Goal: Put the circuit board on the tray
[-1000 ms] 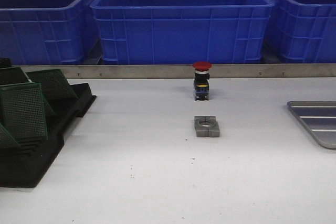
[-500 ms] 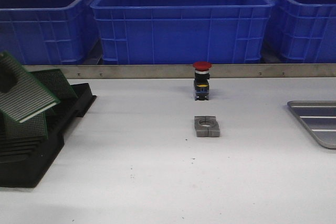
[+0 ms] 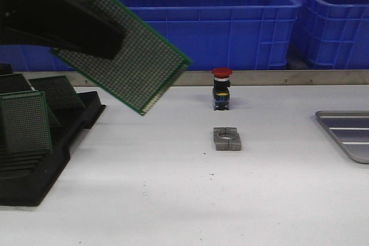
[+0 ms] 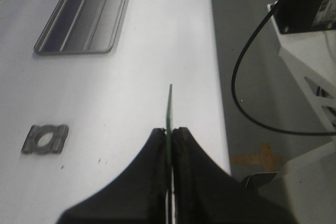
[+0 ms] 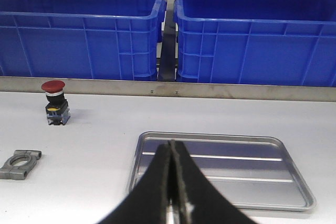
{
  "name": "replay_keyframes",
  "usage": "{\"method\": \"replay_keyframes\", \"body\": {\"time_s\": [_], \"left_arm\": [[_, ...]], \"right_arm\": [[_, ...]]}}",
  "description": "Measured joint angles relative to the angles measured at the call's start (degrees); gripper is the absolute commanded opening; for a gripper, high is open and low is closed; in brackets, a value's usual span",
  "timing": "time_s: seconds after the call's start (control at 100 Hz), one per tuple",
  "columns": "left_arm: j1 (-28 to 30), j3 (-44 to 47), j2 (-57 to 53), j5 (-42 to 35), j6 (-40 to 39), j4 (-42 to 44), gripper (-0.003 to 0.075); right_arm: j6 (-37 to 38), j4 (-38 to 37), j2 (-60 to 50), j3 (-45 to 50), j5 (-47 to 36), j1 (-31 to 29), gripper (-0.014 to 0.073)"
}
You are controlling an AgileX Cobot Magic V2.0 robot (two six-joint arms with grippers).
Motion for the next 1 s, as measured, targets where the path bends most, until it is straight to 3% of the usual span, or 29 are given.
{"method": "replay_keyframes", "body": {"time_s": [0.26,0.45,0.69,1.0], "left_arm": [[-12.2,0.0,0.0,-5.4,0.0,-3.7,-0.0017],[-17.5,0.0,0.0,-6.0,0.0,-4.3,-0.0017],[-18.6,0.0,0.0,-6.3,0.0,-4.5,-0.0017],[-18.6,0.0,0.0,-6.5,0.0,-4.5,-0.0017]], "right_arm": [[0.0,0.0,0.0,0.0,0.0,0.0,-0.0062],[0.0,0.0,0.0,0.0,0.0,0.0,-0.0062],[0.2,1.0,0.0,0.0,1.1,0.0,-0.0061],[0.7,3.6,3.5,-11.4,17.6,0.0,-0.0062]]}}
